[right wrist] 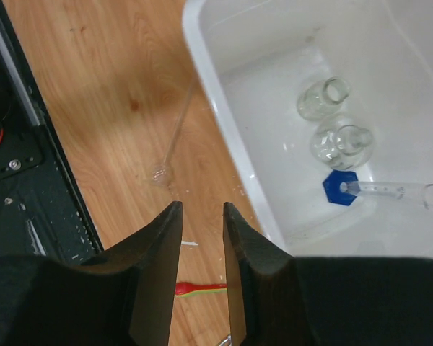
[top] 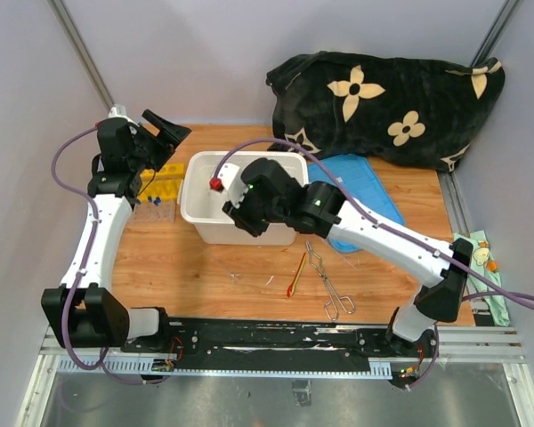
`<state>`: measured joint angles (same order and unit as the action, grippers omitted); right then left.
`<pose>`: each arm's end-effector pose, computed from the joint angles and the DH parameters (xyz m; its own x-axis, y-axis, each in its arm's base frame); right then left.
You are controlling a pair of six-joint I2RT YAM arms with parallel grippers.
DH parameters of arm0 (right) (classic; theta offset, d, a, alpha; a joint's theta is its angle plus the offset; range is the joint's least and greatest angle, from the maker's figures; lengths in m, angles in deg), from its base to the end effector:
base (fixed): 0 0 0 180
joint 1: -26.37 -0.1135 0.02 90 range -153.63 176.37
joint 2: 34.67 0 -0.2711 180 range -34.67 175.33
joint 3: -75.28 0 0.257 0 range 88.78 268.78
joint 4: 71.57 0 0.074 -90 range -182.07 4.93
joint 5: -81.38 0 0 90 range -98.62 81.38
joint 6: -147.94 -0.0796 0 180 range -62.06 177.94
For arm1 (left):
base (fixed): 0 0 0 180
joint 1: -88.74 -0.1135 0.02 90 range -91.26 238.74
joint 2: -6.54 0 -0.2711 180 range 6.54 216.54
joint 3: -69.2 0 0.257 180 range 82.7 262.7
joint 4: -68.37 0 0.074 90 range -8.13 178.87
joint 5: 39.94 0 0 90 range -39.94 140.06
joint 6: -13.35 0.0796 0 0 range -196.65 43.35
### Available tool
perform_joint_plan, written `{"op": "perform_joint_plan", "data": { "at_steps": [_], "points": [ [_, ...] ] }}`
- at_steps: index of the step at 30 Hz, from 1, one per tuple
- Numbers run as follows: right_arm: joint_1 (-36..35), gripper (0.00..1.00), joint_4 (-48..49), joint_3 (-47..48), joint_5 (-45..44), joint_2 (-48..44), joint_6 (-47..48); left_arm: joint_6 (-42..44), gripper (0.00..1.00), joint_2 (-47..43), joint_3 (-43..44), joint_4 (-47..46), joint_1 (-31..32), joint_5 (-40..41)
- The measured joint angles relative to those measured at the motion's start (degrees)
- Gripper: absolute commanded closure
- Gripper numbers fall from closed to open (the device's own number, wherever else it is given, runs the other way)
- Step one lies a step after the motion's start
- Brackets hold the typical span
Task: Organize the chemistry lab equipment
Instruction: Place the chemistry item in the storage box, then pick up the chemistry item at the center of the board.
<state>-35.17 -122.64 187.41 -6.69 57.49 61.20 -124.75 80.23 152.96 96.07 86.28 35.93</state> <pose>0.1898 0.3558 0.3929 -0.1950 -0.4790 -0.8559 -0.9049 0.4244 -0.0313 0.3415 -0.0048 0.3728 -0.3441 -0.7372 -0.5814 -0.0978 0.6440 -0.7587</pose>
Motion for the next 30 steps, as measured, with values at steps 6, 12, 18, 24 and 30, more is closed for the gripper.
{"op": "perform_joint_plan", "data": {
  "at_steps": [6, 12, 18, 24, 30],
  "points": [
    [-4.9, 0.71, -0.1, -4.1, -1.6, 0.9, -0.6, -0.3, 0.25, -4.7, -5.2, -0.9, -0.1, -1.5],
    [-8.0, 0.71, 3.4, -18.0, -4.8, -5.0, -3.3, 4.1, 0.25, -14.4, -9.8, 2.9, 3.1, -0.2],
    [-12.4, 0.67, 11.3, -29.7, -8.3, -9.7, -6.1, 7.5, 0.26, -32.1, -13.7, 6.6, 4.5, 2.8],
    [-16.5, 0.64, 21.7, -39.1, -11.5, -5.0, -8.7, 8.0, 0.28, -48.3, -21.4, 7.1, 5.4, 0.9],
    [-18.4, 0.62, 29.2, -39.1, -14.7, 5.8, -10.2, 7.8, 0.29, -56.4, -26.2, 11.4, 6.2, -0.2]
  ]
}}
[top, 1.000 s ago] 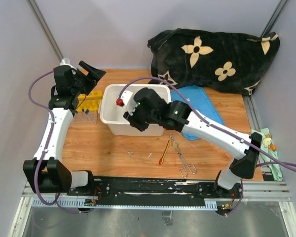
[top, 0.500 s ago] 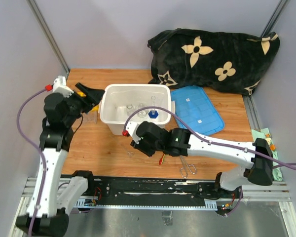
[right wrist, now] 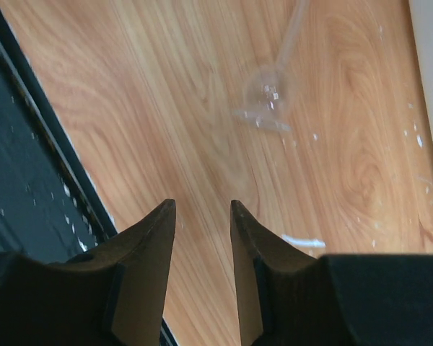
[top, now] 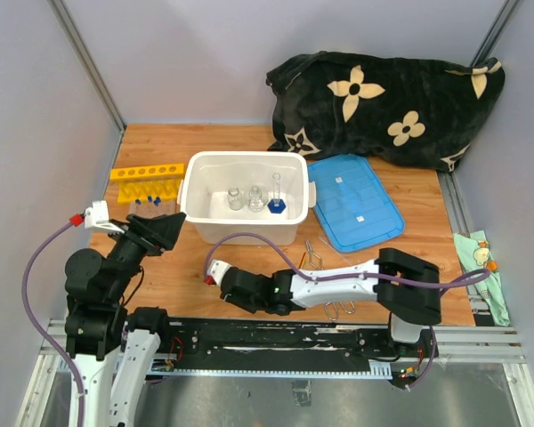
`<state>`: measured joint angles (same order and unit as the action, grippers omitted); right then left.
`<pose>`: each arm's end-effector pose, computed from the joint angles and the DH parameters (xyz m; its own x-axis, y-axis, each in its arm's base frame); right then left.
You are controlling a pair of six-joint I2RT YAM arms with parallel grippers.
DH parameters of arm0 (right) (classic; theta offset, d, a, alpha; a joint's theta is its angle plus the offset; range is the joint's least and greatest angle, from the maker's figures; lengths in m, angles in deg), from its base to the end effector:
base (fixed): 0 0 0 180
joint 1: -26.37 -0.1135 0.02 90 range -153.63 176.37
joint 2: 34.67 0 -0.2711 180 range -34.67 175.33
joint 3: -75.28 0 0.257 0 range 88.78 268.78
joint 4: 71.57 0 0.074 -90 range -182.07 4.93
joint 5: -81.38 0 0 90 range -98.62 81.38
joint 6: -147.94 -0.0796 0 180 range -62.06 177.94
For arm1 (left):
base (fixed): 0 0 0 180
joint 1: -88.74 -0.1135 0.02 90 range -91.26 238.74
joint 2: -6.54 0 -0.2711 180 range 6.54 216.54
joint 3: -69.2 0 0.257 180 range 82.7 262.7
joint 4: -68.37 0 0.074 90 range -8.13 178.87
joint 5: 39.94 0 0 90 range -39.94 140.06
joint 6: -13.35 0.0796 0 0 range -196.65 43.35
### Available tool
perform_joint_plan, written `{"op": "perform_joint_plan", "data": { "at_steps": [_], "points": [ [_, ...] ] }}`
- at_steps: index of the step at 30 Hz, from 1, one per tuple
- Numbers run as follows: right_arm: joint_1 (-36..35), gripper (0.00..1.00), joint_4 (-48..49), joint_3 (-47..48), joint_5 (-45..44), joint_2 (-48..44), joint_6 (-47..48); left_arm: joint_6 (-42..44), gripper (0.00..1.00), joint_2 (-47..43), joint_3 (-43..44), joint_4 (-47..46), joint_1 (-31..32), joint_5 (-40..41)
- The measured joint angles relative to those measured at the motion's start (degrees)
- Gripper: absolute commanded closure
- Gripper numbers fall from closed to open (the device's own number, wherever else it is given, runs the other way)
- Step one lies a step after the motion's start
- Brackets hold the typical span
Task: Organize the chemistry lab equipment
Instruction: Pick up the chemistry item at the center of the board.
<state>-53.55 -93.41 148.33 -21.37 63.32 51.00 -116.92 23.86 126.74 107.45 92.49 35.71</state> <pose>0.0864 0.3854 0.1631 -0.2394 -0.6736 -0.6992 -0.9116 0.4039 -0.0769 0.1070 -0.0268 0.3632 -0.1856 -0.6154 -0.7660 0.2498 0.7244 -0.6425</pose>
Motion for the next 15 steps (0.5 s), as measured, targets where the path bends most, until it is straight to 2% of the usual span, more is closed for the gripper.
{"op": "perform_joint_plan", "data": {
  "at_steps": [4, 15],
  "points": [
    [-0.7, 0.62, 1.3, 4.8, -1.7, 4.8, -0.6, 0.1, 0.29, -3.8, 0.0, 1.7, 0.1, 0.4],
    [-1.2, 0.61, 0.9, 13.6, -9.1, 3.7, -2.3, 0.2, 0.28, -5.1, 0.5, 4.0, 0.1, 1.8]
  ]
}}
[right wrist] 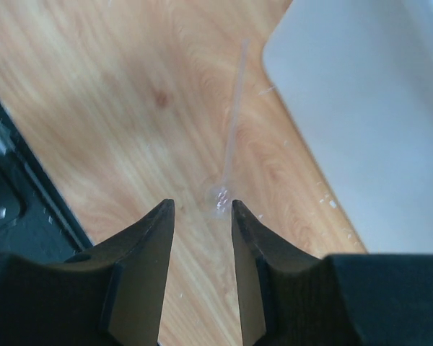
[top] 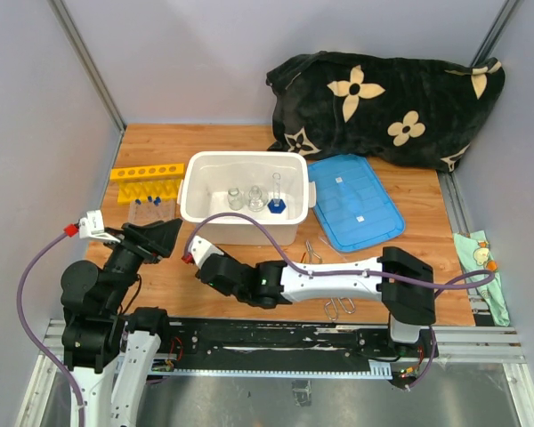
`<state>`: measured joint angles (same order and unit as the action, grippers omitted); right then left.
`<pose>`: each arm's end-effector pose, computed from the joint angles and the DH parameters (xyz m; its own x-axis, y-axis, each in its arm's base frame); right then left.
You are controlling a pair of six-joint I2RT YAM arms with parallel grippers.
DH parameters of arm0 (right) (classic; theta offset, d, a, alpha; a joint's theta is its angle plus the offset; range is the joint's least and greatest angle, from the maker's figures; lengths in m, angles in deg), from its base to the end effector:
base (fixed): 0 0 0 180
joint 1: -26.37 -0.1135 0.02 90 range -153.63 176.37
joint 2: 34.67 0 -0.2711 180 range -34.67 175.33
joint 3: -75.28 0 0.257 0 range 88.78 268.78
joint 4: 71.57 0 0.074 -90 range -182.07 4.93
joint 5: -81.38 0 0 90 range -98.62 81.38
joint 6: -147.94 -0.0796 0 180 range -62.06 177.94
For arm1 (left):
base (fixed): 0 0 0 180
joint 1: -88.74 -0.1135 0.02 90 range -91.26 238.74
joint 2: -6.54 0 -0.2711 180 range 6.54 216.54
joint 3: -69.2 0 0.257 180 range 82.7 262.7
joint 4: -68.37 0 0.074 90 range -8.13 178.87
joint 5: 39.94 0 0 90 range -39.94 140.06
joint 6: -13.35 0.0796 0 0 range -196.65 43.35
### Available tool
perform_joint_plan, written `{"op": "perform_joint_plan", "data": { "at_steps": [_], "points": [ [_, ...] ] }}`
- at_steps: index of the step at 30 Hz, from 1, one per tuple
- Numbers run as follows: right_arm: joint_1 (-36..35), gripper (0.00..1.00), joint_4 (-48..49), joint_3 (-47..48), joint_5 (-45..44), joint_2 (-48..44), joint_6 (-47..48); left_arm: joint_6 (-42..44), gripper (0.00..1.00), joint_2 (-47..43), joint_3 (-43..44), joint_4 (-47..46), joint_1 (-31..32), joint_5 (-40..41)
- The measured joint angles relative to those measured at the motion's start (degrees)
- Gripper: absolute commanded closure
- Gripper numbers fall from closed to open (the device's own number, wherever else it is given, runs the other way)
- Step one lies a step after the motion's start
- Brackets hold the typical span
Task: Organize the chemistry lab equipment
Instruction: Pick up the chemistry item at the center of the board.
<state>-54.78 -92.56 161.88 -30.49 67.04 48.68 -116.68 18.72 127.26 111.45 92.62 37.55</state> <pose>0.0974 0.4328 0.2248 -0.2296 -0.5038 -0.8328 -0.8447 0.5281 -0.0866 0.0841 -0.0230 0.3626 -0.1440 -0.6196 -0.7716 0.2472 0.7325 -0.6343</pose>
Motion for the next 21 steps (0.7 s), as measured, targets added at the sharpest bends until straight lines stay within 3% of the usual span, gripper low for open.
{"op": "perform_joint_plan", "data": {
  "at_steps": [7, 21],
  "points": [
    [0.0, 0.61, -1.8, 11.1, -6.1, 8.2, -1.1, 0.2, 0.28, 0.0, 0.1, 0.2, 0.0, 1.3],
    [0.8, 0.61, 0.5, 6.1, -4.5, 11.3, -2.3, 0.9, 0.28, 0.7, 1.5, 0.3, 0.0, 1.2]
  ]
}}
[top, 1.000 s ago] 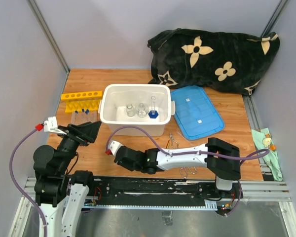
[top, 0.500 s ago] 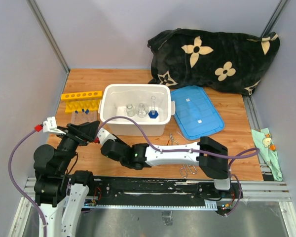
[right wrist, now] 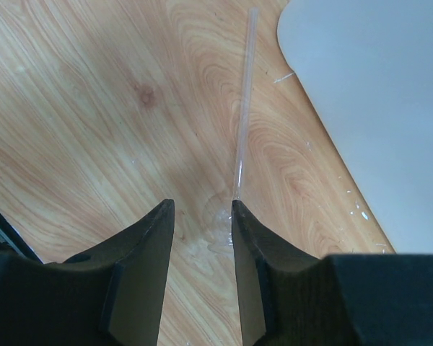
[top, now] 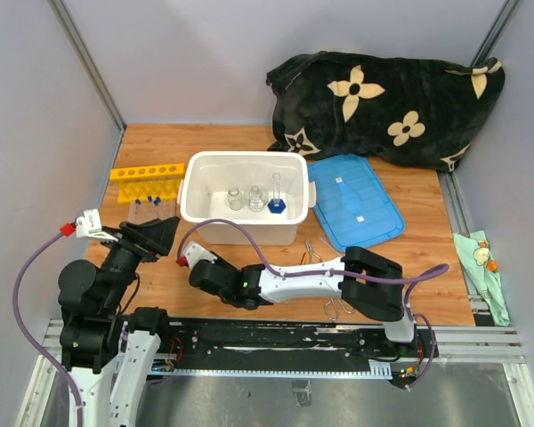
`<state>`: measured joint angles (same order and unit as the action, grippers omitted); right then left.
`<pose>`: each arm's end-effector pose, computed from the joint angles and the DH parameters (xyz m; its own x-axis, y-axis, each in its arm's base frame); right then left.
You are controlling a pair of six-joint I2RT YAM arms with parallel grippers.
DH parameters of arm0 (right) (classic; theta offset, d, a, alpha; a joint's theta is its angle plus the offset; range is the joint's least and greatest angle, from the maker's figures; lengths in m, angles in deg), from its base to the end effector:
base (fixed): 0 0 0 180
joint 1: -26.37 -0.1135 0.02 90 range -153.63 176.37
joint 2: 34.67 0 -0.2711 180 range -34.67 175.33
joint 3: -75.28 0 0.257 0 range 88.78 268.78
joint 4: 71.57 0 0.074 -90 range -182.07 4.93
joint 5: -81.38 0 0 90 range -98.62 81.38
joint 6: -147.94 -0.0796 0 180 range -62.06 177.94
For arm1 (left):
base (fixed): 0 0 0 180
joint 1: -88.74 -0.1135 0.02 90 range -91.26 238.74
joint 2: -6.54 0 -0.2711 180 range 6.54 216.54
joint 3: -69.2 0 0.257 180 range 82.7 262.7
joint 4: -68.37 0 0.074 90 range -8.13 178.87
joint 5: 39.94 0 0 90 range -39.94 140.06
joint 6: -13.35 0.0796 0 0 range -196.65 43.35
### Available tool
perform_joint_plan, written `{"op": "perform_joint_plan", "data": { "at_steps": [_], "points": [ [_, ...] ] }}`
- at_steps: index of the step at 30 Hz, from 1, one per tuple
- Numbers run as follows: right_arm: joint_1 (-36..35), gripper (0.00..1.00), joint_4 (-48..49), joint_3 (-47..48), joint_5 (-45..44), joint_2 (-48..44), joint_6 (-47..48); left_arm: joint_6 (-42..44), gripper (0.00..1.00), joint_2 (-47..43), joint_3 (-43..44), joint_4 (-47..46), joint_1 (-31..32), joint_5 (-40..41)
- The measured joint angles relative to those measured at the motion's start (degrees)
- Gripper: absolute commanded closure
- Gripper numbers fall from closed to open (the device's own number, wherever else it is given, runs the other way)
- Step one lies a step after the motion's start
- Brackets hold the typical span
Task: Organize the chemistry lab equipment
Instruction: Pick up the chemistry item at the center of the board.
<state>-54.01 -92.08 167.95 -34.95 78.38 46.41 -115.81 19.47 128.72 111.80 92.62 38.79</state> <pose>0.1145 0.4643 0.1783 -0.2726 -0.5364 -0.7987 -0.7891 0.5997 -0.1334 0.0830 -0.0212 0.3692 -0.1222 -0.6124 -0.7810 0.2371 0.7461 -0.6222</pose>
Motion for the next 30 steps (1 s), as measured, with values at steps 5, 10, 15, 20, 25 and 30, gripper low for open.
{"op": "perform_joint_plan", "data": {
  "at_steps": [5, 10, 15, 20, 25, 30],
  "points": [
    [1.3, 0.62, 1.5, -2.4, 1.6, 0.0, -0.5, 0.2, 0.29, 0.3, 0.1, 0.0, 0.0, 0.0],
    [3.2, 0.62, 3.5, -3.9, 4.5, 0.0, -1.3, 0.4, 0.29, 0.5, 0.3, 0.2, 0.0, 0.0],
    [4.7, 0.62, 4.5, -4.5, 6.8, 0.0, -1.9, 0.5, 0.28, 0.5, 0.3, 0.2, 0.0, 0.1],
    [5.0, 0.63, 5.2, -4.7, 7.7, 0.0, -2.0, 0.7, 0.28, 0.7, 0.5, 0.2, 0.0, 0.1],
    [5.2, 0.63, 5.9, -4.9, 8.7, 0.8, -2.0, 0.9, 0.28, 1.0, 0.5, 0.2, 0.0, 0.3],
    [5.6, 0.64, 6.8, -5.0, 8.8, 1.6, -2.1, 1.2, 0.28, 1.0, 0.5, 0.2, 0.0, 0.3]
  ]
}}
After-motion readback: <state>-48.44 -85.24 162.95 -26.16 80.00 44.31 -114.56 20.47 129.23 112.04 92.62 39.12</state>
